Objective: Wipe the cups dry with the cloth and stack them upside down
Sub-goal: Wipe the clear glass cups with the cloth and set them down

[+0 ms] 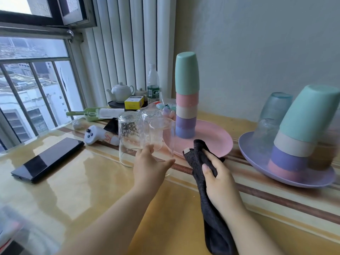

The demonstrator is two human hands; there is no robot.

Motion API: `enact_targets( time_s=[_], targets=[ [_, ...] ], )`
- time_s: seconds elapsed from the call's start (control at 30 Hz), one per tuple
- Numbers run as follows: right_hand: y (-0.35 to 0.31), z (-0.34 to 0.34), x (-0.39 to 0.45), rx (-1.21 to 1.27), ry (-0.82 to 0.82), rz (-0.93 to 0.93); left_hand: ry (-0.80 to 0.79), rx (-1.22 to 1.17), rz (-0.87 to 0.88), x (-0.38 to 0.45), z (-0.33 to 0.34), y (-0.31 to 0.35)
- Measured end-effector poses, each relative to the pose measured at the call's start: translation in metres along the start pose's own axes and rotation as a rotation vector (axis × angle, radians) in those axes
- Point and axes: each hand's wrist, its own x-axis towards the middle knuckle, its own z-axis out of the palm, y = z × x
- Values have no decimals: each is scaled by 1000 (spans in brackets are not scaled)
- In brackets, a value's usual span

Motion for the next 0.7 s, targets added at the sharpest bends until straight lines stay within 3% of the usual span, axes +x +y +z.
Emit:
enact_targets(
  time_s=[0.2, 0.37, 0.7],
  targets=[
    [2, 1, -1, -31, -12, -10, 48, -18, -28, -2, 14, 7],
    [5, 1, 1, -16, -7, 0, 75, 157, -26, -4, 11, 9],
    [5, 1, 1, 21, -14, -11, 67, 91, -62, -3, 11, 13]
  ],
)
